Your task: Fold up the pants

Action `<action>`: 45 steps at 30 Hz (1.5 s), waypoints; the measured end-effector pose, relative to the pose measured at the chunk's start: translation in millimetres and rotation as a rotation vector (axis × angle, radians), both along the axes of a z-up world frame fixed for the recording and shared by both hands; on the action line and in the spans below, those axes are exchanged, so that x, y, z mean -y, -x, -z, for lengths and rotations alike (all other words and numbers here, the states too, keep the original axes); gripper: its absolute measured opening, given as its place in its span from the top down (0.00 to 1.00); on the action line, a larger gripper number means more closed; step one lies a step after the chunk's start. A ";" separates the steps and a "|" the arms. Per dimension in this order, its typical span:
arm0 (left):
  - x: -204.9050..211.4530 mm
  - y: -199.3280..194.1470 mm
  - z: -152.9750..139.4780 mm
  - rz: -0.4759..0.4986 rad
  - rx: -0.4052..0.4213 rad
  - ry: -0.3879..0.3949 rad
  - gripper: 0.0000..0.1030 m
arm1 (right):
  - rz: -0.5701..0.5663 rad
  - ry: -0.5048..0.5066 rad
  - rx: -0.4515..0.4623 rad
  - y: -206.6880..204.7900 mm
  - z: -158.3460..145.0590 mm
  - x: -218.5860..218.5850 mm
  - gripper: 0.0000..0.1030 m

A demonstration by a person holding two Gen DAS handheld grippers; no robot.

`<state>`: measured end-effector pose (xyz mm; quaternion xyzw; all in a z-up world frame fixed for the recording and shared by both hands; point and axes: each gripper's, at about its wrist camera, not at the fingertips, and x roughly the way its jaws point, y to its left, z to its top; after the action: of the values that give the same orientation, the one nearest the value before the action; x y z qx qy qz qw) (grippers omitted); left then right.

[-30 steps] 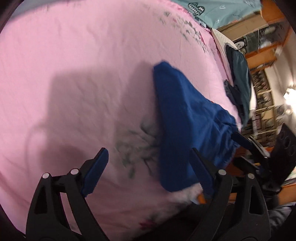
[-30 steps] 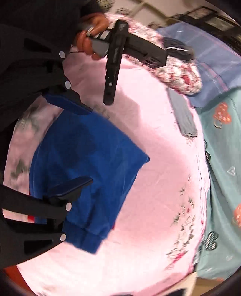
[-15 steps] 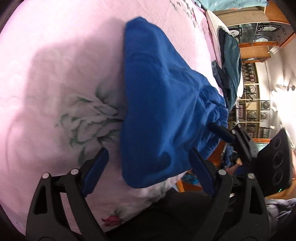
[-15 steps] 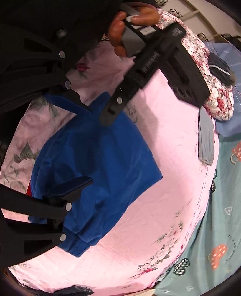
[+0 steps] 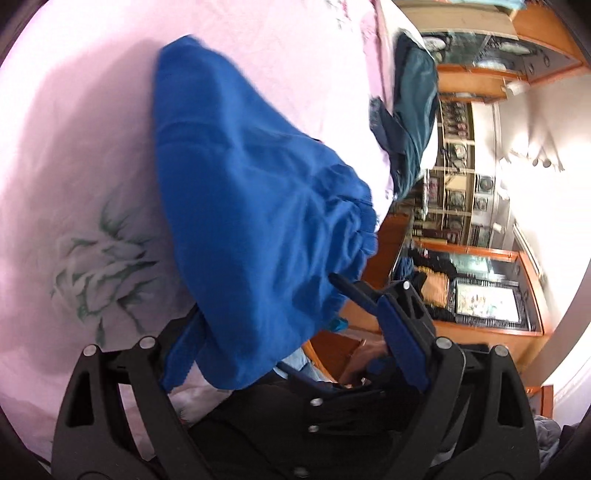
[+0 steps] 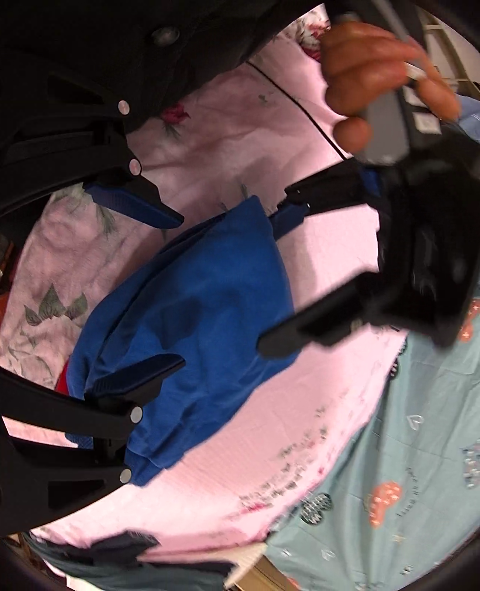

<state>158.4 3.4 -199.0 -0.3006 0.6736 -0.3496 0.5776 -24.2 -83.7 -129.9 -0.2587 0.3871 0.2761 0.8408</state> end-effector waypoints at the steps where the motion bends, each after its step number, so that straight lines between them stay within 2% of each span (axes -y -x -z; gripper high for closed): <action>1: 4.5 -3.1 -3.6 0.017 0.003 0.007 0.13 | 0.008 0.024 0.040 1.9 1.5 -3.7 0.31; 4: 11.0 -10.5 -10.8 0.043 0.000 0.022 0.13 | 0.018 0.125 0.153 6.8 13.0 -16.4 0.31; 9: 18.7 -21.2 -24.9 0.063 -0.002 0.061 0.13 | -0.014 0.273 0.278 17.5 33.8 -37.0 0.31; 12: 23.9 -24.4 -30.3 0.069 0.004 0.067 0.13 | 0.012 0.303 0.316 19.5 39.6 -45.1 0.19; 16: 23.5 -19.8 -33.3 0.075 0.018 0.071 0.13 | 0.081 0.449 0.431 12.3 61.4 -56.9 0.18; 18: 17.2 -16.3 -34.2 0.077 0.026 0.073 0.13 | 0.099 0.488 0.472 10.7 65.5 -59.6 0.18; 20: 10.6 -14.0 -35.4 0.075 0.035 0.072 0.13 | 0.112 0.461 0.463 8.5 61.7 -57.0 0.18; 22: 2.5 -13.0 -36.0 0.070 0.041 0.070 0.12 | 0.127 0.419 0.441 2.2 55.8 -48.1 0.25; 24: -9.4 -13.0 -38.3 0.044 0.052 0.070 0.11 | 0.117 0.372 0.375 -3.8 50.5 -40.0 0.51; 26: -28.3 -13.6 -44.3 -0.001 0.070 0.082 0.09 | 0.116 0.331 0.323 -7.1 44.4 -32.8 0.59; 29: -54.6 -15.1 -45.8 -0.082 0.077 0.053 0.04 | 0.122 0.314 0.324 -9.5 34.8 -27.2 0.61; 32: -64.3 -13.7 -23.7 -0.123 0.005 -0.005 0.04 | 0.147 0.282 0.316 -11.9 25.7 -21.3 0.62; 34: -56.6 -11.9 -5.5 -0.125 -0.081 0.024 0.04 | 0.139 0.286 0.320 -14.1 22.1 -20.4 0.62; 37: -34.5 -12.5 7.4 -0.104 -0.149 0.107 0.04 | 0.112 0.307 0.320 -11.1 18.4 -23.4 0.62; 38: -21.6 -14.0 10.9 -0.088 -0.163 0.128 0.04 | 0.105 0.311 0.319 -11.3 18.9 -22.8 0.62; 42: 9.9 -16.3 22.9 -0.053 -0.166 0.134 0.04 | 0.087 0.324 0.320 -10.2 20.4 -24.1 0.62; 45: 19.3 -16.6 30.7 -0.060 -0.170 0.153 0.14 | 0.080 0.326 0.325 -7.3 19.7 -23.1 0.61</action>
<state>175.0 -15.9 -229.7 -0.3924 0.6822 -0.3560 0.5038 -16.9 -60.5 -149.6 -0.4166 0.2960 0.1312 0.8495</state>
